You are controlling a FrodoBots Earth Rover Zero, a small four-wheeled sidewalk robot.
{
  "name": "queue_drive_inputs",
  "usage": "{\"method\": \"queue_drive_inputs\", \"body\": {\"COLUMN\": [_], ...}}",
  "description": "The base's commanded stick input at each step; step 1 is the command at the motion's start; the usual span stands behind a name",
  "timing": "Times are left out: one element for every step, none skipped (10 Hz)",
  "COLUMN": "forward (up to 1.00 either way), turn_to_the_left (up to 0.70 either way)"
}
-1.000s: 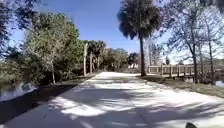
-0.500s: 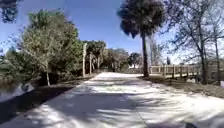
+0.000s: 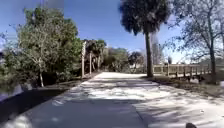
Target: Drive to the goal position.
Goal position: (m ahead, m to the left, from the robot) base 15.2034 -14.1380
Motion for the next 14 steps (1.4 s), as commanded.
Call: {"method": "queue_drive_inputs", "body": {"forward": [1.00, 1.00, 1.00, 1.00, 1.00, 1.00, 1.00, 1.00, 1.00, 1.00, 1.00, 1.00, 1.00, 1.00], "turn_to_the_left": [0.00, -0.02, -0.04, -0.05, -0.08, -0.08, -0.08, -0.08, -0.08, -0.08, -0.08, -0.08, -0.08, -0.08]}}
